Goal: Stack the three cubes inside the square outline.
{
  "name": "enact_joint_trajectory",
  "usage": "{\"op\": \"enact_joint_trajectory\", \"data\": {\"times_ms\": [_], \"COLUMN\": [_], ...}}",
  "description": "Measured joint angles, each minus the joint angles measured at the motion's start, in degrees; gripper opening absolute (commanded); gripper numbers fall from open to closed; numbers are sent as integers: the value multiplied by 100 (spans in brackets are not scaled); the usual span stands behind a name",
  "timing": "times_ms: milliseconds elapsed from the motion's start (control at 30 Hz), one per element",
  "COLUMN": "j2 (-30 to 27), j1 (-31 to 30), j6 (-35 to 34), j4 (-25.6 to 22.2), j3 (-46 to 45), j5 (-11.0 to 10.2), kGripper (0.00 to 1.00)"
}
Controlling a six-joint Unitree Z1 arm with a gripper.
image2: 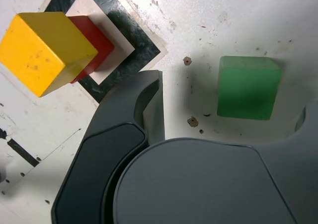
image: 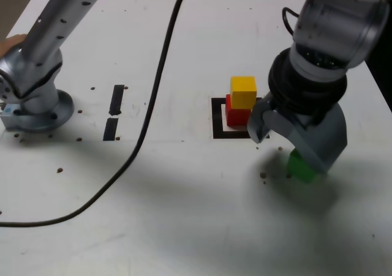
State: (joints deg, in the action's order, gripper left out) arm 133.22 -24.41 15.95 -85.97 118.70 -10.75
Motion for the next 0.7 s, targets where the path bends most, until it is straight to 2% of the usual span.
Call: {"op": "enact_joint_trajectory", "data": {"times_ms": [200,300,333,500,567,700], "j2": [218,416,466,494,578,591], "j1": [0,0,0,47,66,79], "j6": [36,73,76,36,6,-120], "j4": [30,8,8,1,-14,-99], "j3": [218,333,366,520,574,694], "j5": [139,195,195,243,296,288], "kGripper": [80,67,58,42,27,18]}}
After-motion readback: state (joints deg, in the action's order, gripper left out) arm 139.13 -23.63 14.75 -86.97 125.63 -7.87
